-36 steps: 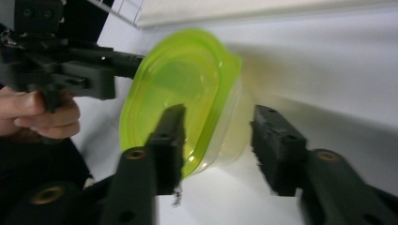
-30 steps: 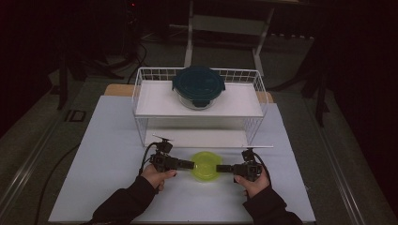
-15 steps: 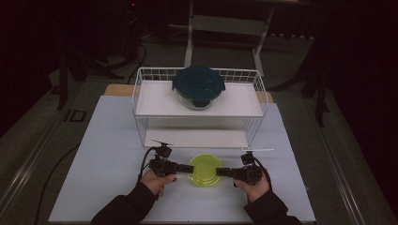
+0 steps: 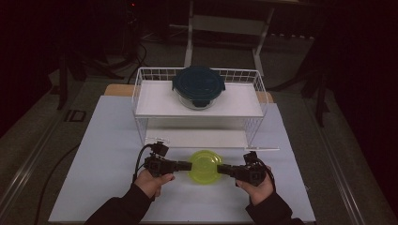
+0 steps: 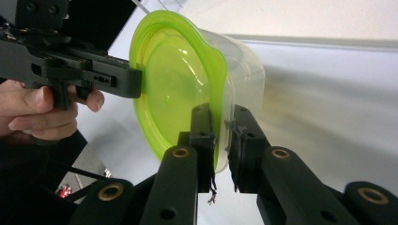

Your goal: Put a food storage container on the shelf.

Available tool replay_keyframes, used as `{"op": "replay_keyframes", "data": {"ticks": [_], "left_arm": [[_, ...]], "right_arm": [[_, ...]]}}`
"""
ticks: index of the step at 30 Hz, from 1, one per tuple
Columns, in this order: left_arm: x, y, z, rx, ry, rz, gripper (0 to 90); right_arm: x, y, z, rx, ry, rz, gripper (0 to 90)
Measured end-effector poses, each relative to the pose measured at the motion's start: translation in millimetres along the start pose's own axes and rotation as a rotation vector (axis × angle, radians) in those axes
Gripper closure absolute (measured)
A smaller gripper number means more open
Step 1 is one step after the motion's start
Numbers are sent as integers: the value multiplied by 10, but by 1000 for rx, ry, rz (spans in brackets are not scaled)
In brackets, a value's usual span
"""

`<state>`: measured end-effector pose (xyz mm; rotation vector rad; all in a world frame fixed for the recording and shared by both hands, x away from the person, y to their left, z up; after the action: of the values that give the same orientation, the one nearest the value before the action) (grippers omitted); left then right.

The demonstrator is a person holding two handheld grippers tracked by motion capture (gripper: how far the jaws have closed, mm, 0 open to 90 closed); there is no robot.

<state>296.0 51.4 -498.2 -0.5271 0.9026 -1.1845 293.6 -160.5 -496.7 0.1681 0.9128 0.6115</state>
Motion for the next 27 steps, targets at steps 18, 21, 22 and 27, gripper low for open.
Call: {"op": "replay_keyframes", "data": {"ticks": [18,21,22,27], "left_arm": [[-256,-425,137,94,-39,5,803],[-300,-470,186,104,-48,0,803],[-313,-486,203,104,-52,-2,803],[-386,-590,295,123,-62,7,806]], "right_arm": [[-329,287,199,-66,-73,20,809],[-377,323,261,-80,-88,24,810],[-388,338,281,-83,-94,21,810],[-455,400,384,-95,-112,26,810]]}}
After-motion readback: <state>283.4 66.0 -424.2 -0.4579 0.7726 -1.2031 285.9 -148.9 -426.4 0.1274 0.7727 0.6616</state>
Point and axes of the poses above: each handheld gripper's, and its own axes: x roughly forward along the jaws, z roughly out of its top, y roughly to its left, the point moved 6 cm from there along x, roughly forward along the jaws, and after that the axes turned 15 degrees about -z, right-handed, at the moved point
